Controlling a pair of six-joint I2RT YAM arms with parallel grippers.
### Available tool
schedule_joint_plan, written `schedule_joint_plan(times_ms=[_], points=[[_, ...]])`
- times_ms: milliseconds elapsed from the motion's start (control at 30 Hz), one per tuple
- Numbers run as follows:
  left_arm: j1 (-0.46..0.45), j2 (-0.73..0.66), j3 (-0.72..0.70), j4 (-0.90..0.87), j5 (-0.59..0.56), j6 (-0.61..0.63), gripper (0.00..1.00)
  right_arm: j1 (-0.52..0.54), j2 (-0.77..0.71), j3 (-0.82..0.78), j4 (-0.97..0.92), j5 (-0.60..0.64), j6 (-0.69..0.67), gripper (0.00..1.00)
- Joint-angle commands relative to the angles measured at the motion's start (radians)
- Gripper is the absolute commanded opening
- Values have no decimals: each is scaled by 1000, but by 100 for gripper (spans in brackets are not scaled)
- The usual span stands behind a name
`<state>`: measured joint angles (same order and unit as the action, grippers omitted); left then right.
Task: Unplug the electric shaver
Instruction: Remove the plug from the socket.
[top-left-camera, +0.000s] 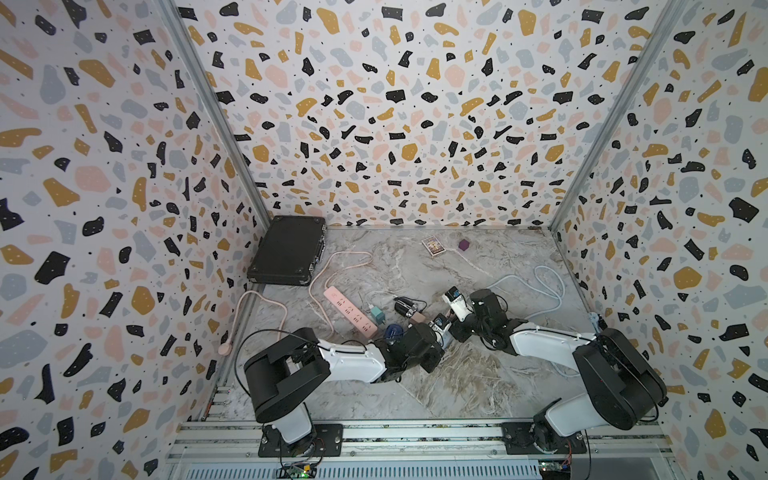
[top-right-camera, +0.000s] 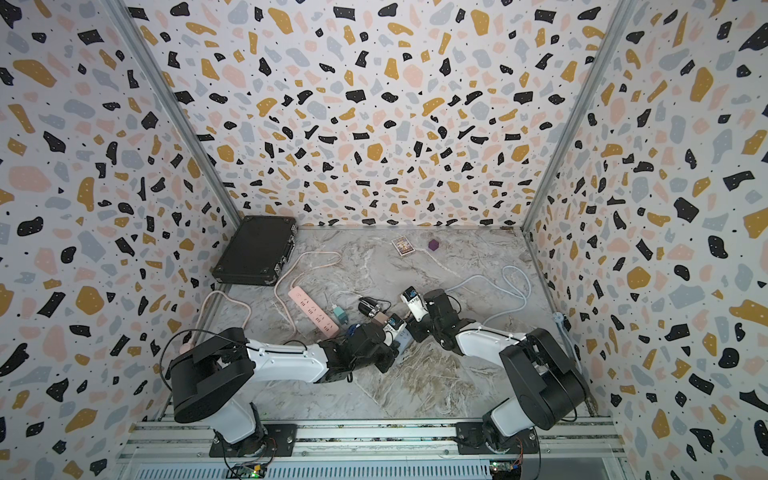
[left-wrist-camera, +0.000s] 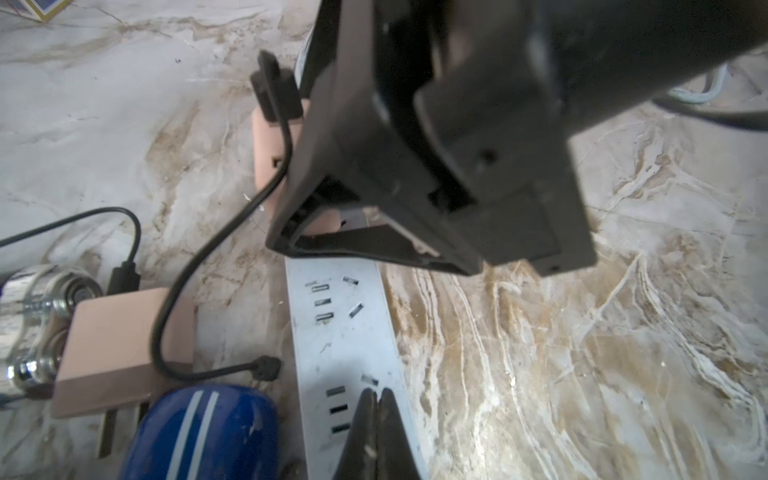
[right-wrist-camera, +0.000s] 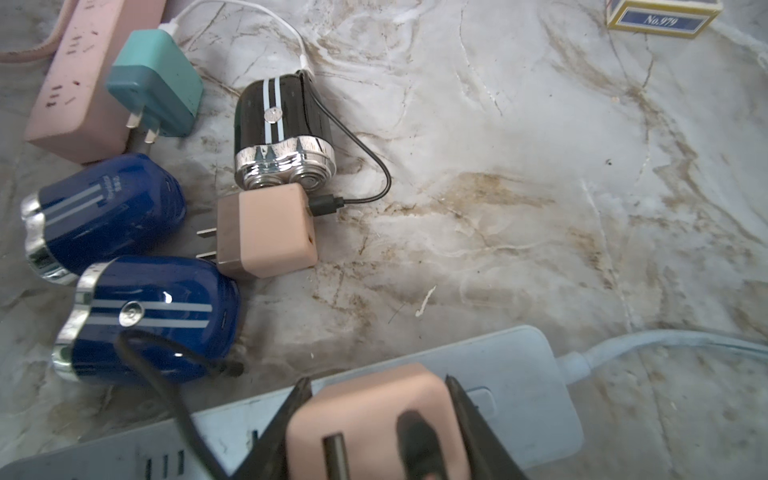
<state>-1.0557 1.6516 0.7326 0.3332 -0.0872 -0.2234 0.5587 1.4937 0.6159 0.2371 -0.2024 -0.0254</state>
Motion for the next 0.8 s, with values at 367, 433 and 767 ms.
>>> schedule_joint_plan(times_ms=[367, 433, 767], points=[[6, 84, -63, 131, 8, -63, 0, 28, 7, -13, 2, -9, 61, 0], [6, 81, -88, 148, -5, -74, 0, 30, 1, -17, 1, -12, 64, 0], [22, 76, -92, 125, -35, -96, 0, 49, 7, -22, -5, -9, 84, 0]])
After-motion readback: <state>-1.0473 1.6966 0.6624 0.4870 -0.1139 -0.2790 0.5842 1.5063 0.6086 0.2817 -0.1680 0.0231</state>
